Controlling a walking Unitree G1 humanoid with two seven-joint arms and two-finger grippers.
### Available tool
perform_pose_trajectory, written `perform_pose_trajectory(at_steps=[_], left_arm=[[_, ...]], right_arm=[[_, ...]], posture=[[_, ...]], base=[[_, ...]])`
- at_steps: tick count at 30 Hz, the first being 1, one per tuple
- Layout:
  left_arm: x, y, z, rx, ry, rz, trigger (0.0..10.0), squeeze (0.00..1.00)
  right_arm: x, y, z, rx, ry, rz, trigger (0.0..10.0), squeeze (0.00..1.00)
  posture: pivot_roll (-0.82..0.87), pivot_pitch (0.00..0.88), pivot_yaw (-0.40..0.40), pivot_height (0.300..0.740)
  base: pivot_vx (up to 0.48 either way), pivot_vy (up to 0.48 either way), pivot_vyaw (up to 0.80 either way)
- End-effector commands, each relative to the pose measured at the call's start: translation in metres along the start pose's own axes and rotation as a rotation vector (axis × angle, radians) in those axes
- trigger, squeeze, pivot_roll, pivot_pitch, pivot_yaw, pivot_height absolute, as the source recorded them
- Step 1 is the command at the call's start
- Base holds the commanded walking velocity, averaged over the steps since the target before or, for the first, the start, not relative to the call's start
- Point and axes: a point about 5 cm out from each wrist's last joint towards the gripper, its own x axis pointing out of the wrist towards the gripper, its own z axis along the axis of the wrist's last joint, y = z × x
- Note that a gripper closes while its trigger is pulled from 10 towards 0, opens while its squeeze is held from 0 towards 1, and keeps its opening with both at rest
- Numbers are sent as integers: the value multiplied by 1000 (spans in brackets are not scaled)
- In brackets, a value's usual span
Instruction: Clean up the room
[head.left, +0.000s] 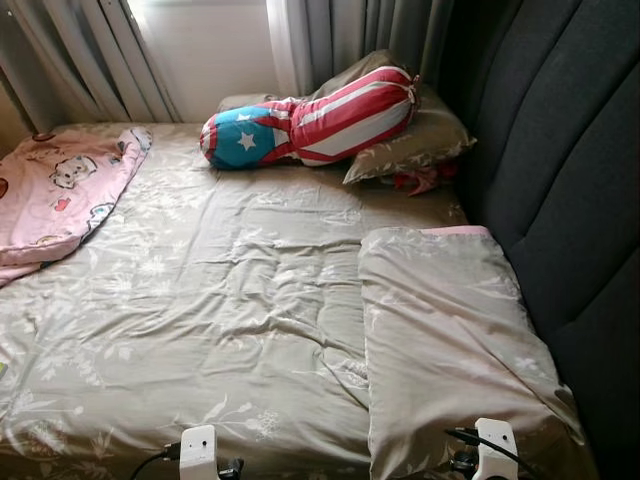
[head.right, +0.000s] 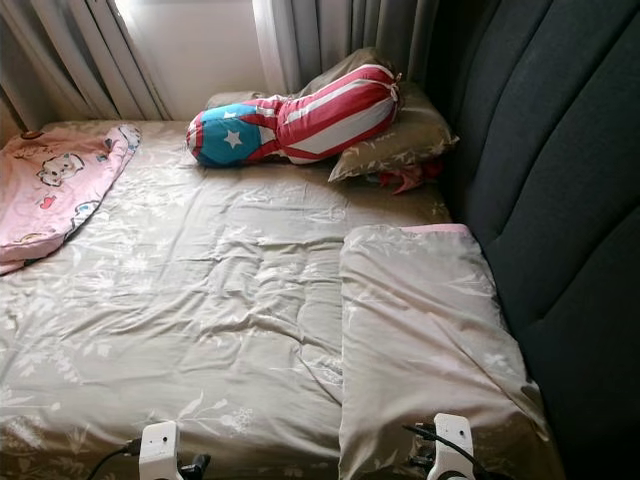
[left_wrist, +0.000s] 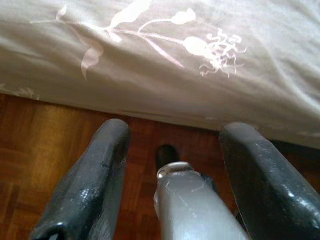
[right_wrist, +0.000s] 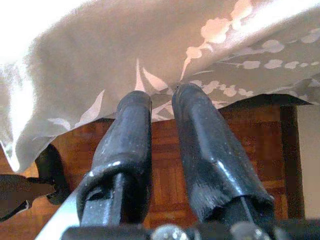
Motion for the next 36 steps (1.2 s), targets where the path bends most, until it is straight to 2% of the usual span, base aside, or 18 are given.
perform_pose_trajectory(at_steps=[1, 6, 14, 36], left_arm=[[-2, 6, -8, 18, 36, 23, 10000, 0], [-3, 8, -10, 47, 45, 20, 10000, 0], [-3, 10, -10, 42, 37, 24, 10000, 0], [-4, 11, -12, 55, 42, 20, 10000, 0]], right_arm=[[0, 4, -7, -9, 28, 10, 10000, 0], [0, 9, -9, -18, 34, 26, 10000, 0], [-1, 9, -10, -22, 30, 30, 10000, 0], [-1, 13, -12, -49, 43, 34, 10000, 0]], posture=[[-143, 0, 19, 740], [-151, 0, 34, 740], [-133, 0, 36, 740], [-123, 0, 42, 740]], base=[[0, 0, 0], [0, 0, 0], [0, 0, 0], [0, 467, 0]])
